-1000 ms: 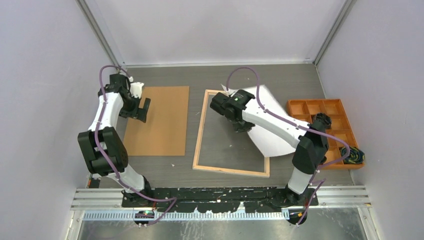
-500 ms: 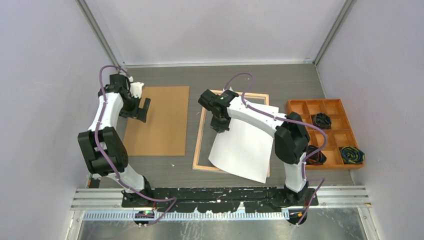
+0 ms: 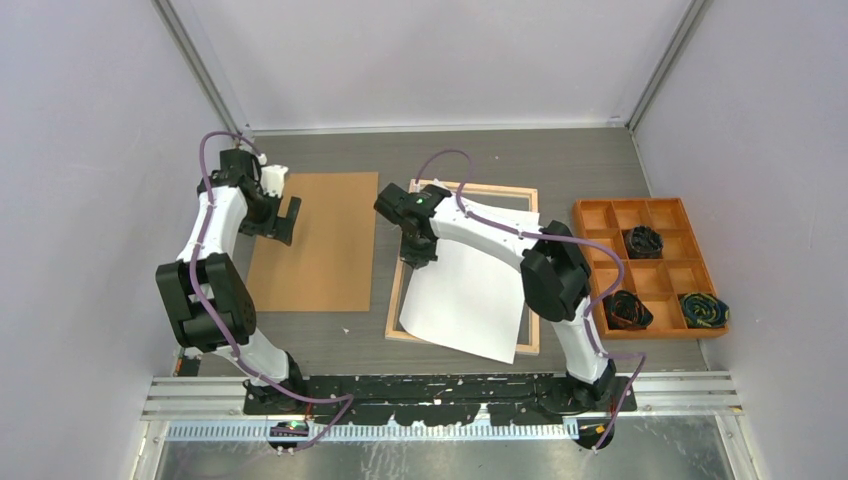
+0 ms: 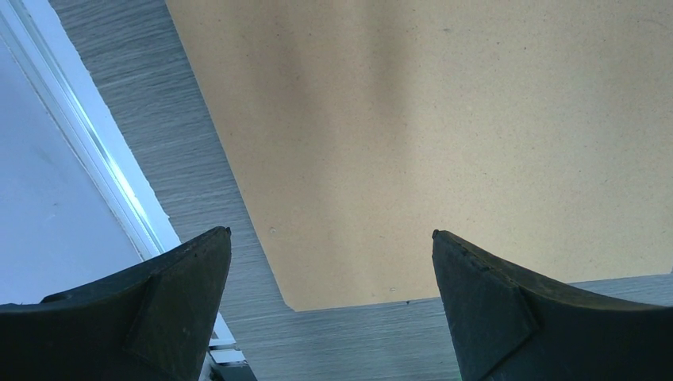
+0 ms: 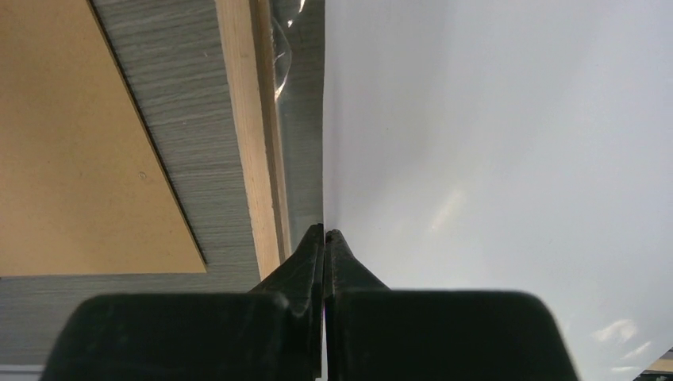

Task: Put the photo into the frame
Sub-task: Turn over the photo from the photo frame.

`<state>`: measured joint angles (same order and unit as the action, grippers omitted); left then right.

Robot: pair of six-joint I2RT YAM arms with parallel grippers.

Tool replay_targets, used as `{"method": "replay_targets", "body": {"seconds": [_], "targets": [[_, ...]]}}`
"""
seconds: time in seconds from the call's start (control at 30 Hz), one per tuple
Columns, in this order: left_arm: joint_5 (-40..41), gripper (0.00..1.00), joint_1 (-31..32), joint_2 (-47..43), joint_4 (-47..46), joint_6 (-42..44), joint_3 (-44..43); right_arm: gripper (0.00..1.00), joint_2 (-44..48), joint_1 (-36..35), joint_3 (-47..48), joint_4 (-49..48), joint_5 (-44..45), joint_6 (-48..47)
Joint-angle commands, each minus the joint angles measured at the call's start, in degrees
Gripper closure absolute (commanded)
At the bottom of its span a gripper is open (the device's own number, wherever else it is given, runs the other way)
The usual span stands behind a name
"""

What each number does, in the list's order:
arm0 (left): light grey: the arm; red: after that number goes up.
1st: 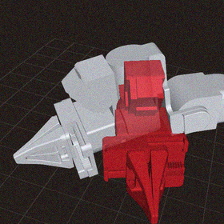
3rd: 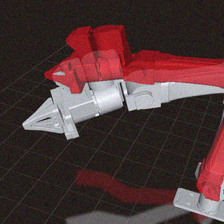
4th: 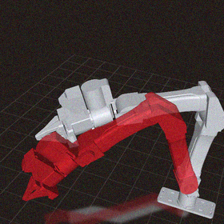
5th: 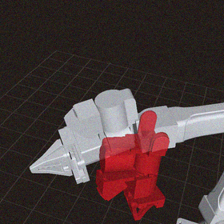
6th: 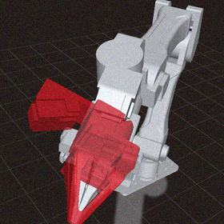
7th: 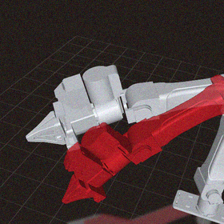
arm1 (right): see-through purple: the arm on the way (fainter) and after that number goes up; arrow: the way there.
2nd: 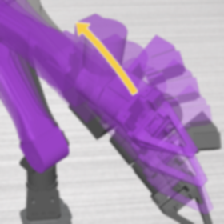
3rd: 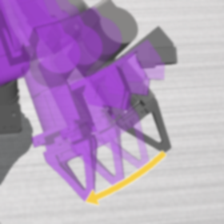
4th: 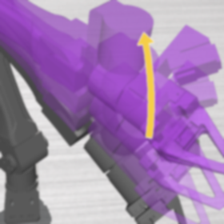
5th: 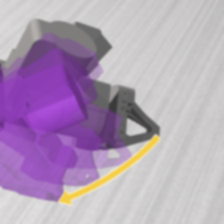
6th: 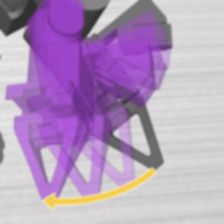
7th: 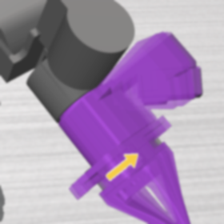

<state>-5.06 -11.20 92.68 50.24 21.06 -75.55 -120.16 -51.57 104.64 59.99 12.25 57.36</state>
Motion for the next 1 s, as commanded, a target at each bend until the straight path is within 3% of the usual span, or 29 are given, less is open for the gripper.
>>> {"method": "replay_targets", "body": {"seconds": [0.0,0.4,0.97], "targets": [[0.7,0.0,0.3,-0.7,-2.0,-0.1,0.2,0.99,0.3,-0.5,3.7,0.0,-0.7,-4.2],[1.2,0.0,0.2,-0.3,-2.0,-0.1,0.1,0.99,-1.7,-0.9,7.3,3.2,1.1,-12.4],[0.9,0.0,0.3,0.2,-2.1,-0.2,0.6,0.99,1.6,0.3,1.1,3.3,5.0,-18.6]]}}
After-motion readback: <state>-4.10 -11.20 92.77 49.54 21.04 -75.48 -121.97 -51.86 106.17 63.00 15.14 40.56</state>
